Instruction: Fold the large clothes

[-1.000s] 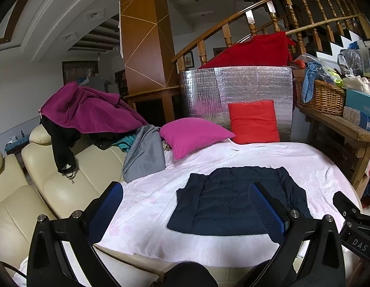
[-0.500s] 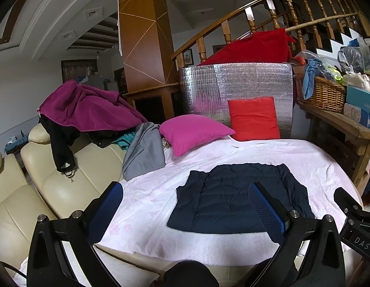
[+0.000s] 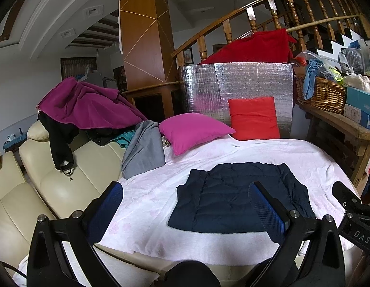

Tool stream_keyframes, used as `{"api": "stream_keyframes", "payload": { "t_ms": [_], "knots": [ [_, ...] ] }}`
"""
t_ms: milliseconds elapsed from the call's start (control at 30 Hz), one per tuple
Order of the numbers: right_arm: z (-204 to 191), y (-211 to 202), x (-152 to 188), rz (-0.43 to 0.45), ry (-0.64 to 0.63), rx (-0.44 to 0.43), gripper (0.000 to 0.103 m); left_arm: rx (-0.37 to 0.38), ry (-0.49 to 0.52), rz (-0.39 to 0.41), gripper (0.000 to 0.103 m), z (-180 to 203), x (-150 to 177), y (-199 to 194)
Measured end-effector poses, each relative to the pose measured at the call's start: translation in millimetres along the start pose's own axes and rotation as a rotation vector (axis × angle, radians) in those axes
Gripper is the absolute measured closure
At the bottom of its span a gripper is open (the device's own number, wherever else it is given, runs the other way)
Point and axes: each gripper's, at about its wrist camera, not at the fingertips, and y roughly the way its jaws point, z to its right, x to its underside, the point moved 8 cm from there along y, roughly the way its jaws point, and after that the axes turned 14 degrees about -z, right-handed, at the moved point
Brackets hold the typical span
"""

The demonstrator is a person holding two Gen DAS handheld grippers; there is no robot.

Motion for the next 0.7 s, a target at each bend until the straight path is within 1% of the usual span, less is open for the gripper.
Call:
{"api": "stream_keyframes", "payload": {
  "t_ms": [700],
  "knots": [
    [-27,4,-7,0.001,-0.040,0.008,0.000,0.001,-0.032,0.011,0.000,-23,-3,4]
  ]
}}
